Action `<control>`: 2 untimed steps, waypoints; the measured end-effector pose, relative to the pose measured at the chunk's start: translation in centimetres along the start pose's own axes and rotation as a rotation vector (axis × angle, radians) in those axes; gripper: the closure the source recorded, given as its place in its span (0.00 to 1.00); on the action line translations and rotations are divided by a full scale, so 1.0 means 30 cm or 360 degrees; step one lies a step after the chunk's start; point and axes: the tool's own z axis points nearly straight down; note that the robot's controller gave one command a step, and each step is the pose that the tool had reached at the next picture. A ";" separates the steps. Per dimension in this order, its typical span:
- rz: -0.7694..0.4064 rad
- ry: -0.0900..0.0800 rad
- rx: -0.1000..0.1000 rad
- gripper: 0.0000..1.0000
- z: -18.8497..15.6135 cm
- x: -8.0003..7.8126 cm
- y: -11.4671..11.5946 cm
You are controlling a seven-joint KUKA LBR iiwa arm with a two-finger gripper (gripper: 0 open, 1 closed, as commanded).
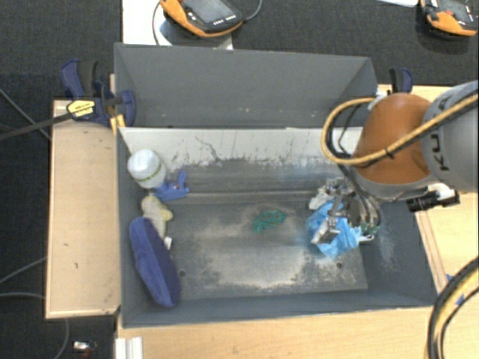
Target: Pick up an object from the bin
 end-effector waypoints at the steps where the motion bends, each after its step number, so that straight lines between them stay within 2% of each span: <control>1: -0.0081 0.0003 0.0003 0.00 -0.183 0.151 -0.105; 2: -0.0033 0.0001 0.0000 0.00 -0.397 0.027 -0.121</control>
Offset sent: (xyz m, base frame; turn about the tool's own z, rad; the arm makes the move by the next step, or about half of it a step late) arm 0.0079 -0.0429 0.1676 0.0026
